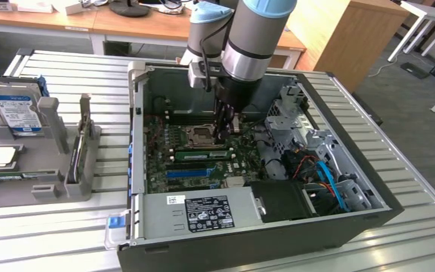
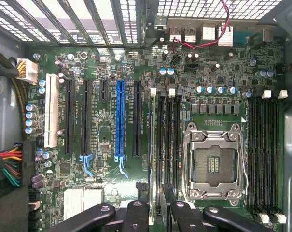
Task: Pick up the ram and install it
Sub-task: 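Press down the ram until it locks into place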
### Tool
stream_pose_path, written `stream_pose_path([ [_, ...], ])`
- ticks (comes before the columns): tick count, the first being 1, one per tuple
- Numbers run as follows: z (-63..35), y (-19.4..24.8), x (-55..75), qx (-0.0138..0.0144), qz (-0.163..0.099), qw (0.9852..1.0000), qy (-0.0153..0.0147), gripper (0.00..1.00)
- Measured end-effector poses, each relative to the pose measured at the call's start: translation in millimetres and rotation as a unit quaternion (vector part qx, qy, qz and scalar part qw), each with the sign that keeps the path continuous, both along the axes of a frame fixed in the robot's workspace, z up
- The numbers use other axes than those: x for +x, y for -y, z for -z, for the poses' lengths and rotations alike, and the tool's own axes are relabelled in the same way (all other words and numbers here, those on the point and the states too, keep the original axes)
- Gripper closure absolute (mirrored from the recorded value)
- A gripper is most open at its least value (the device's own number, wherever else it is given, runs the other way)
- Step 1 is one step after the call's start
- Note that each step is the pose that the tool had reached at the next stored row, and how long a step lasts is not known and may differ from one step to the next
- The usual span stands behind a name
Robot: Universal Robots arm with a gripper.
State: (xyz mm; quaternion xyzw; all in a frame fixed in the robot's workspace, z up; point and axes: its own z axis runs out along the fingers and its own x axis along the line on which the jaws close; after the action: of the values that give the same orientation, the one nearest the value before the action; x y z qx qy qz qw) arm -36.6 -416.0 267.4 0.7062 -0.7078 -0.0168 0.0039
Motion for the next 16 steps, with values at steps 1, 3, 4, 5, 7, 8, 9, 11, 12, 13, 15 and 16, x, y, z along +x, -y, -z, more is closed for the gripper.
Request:
stream_pose_path([
  [1,0.0,0.0,0.0,0.0,0.0,1.0,0.0,0.75],
  [3,0.0,0.0,0.0,0.0,0.0,1.0,0.0,0.75],
  [4,0.0,0.0,0.0,0.0,0.0,1.0,0.0,0.75],
  [5,0.0,0.0,0.0,0.0,0.0,1.0,0.0,0.75],
  [7,0.0,0.0,0.0,0.0,0.0,1.0,0.0,0.75],
  [8,0.0,0.0,0.0,0.0,0.0,1.0,0.0,0.75],
  [9,0.0,0.0,0.0,0.0,0.0,1.0,0.0,0.75],
  [11,0.0,0.0,0.0,0.0,0.0,1.0,0.0,0.76],
  [12,0.0,0.0,0.0,0.0,0.0,1.0,0.0,0.83],
  [13,0.0,0.0,0.0,0.0,0.0,1.0,0.0,0.83],
  [15,0.0,0.0,0.0,0.0,0.0,1.0,0.0,0.89],
  [16,0.0,0.0,0.0,0.0,0.0,1.0,0.0,0.89],
])
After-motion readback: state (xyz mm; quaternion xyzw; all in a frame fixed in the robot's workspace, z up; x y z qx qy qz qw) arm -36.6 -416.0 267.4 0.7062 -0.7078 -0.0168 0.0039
